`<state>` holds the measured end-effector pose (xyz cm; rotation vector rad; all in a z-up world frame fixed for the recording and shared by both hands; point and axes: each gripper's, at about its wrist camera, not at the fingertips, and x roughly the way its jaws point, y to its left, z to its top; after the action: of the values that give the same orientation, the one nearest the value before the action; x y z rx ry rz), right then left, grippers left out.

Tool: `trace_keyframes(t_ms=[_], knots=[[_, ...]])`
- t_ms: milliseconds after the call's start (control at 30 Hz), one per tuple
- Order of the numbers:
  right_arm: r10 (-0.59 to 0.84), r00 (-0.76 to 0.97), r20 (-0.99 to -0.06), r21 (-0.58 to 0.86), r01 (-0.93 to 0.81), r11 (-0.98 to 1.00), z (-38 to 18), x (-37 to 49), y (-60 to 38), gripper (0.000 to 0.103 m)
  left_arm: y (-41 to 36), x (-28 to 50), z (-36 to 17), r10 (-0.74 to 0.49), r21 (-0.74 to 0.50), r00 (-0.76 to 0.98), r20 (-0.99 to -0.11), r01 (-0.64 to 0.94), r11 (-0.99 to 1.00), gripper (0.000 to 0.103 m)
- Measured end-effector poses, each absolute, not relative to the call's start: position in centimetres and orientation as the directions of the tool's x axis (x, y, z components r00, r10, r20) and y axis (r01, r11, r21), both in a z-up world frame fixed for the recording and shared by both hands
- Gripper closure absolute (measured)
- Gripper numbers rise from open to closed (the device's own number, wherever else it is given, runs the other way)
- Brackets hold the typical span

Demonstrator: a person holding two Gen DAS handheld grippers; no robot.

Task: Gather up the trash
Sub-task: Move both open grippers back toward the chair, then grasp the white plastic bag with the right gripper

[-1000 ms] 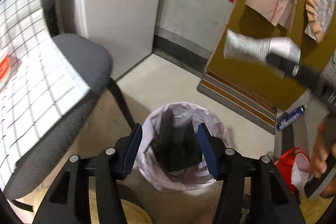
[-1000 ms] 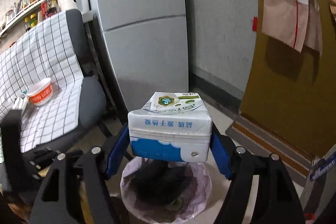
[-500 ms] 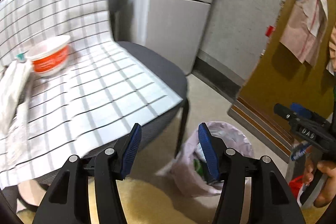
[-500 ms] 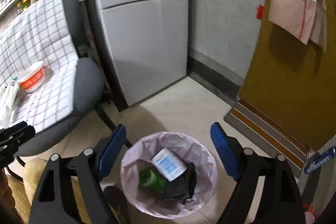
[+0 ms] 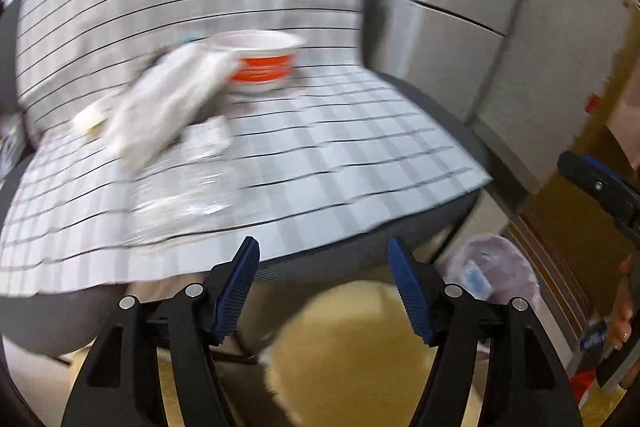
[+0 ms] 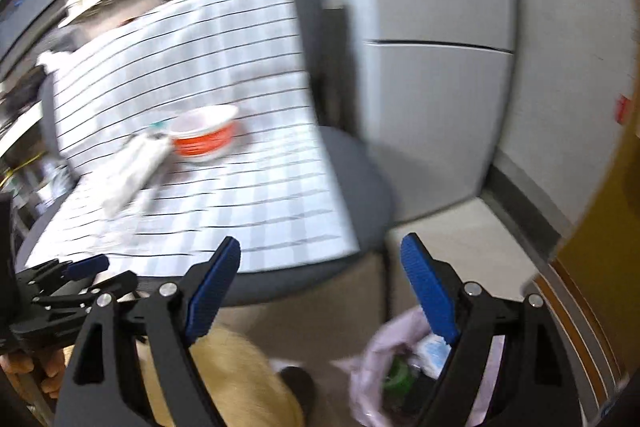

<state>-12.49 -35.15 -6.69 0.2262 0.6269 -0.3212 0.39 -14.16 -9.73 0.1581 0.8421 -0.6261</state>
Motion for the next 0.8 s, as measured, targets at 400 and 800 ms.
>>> trace_keyframes(t_ms=[400,800], knots=[[0.044,0.806,-0.59,0.111,0.027,0.994,-5.9,-0.9,-24.5,0.022,-1.3,7.1,-8.8,-0.171,-0.013,0.682,-0.711,0.231,0.973,0.031],[0.054,0.795,-0.605,0.084,-0.004,0.996,-8.1,11.2,-21.3,0.059,2.4,12.4,-9.8,-0.143,-0.056,0.688,-0.711,0.148,0.987,0.031]])
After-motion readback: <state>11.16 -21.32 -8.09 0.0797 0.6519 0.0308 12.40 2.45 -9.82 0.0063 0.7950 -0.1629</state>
